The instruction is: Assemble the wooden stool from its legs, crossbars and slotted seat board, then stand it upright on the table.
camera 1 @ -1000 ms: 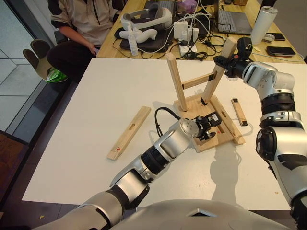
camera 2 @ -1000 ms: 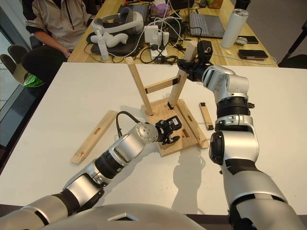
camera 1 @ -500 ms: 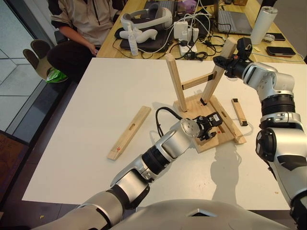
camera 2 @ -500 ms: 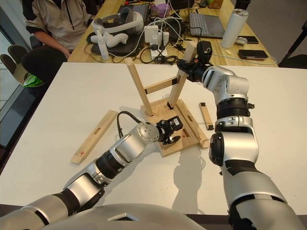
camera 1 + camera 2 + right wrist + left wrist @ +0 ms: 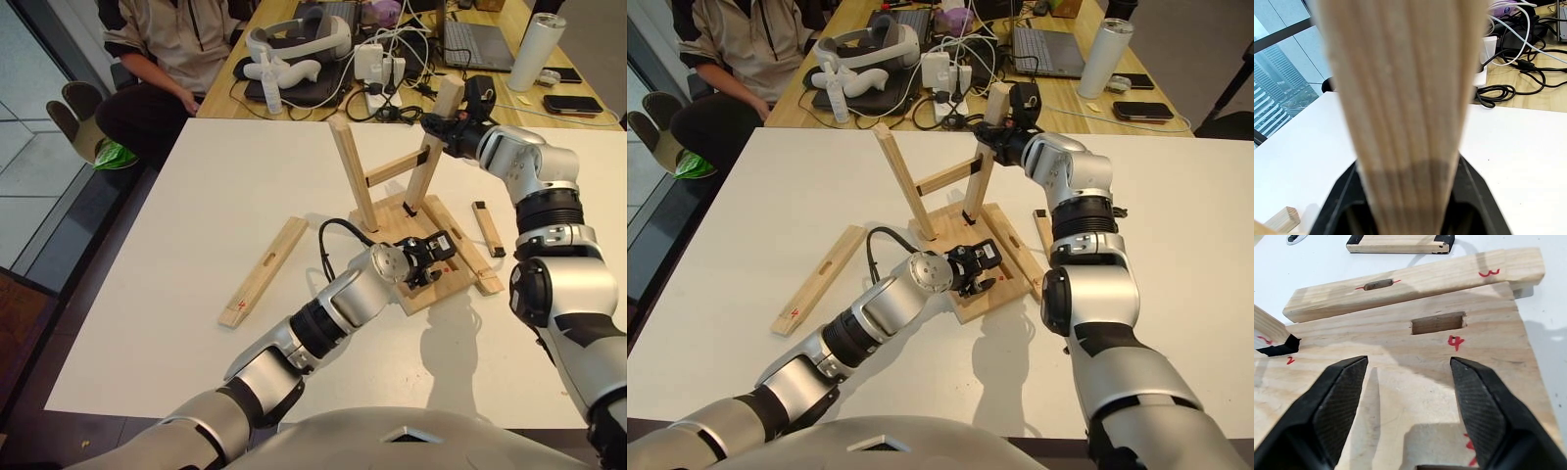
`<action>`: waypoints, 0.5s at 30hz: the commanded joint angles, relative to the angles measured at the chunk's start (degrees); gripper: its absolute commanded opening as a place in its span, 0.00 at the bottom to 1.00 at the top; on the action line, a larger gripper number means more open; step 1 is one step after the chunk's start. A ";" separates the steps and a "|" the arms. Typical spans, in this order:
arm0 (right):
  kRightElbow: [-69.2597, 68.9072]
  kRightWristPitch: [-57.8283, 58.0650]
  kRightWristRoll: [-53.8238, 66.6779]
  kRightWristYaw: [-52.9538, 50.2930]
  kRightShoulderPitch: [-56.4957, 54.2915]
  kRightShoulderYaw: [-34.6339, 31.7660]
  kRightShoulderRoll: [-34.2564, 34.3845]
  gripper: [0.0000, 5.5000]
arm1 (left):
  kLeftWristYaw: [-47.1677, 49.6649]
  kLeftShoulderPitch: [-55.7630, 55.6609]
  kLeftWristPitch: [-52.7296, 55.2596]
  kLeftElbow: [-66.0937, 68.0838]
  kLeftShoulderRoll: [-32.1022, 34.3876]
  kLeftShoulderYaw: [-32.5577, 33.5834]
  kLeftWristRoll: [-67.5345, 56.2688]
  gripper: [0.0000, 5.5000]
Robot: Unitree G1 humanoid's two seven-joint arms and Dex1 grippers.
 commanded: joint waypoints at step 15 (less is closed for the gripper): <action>-13.61 5.12 -3.69 7.48 8.56 10.21 3.70 0.18 | -1.14 0.98 0.78 3.67 1.62 -1.59 1.73 0.58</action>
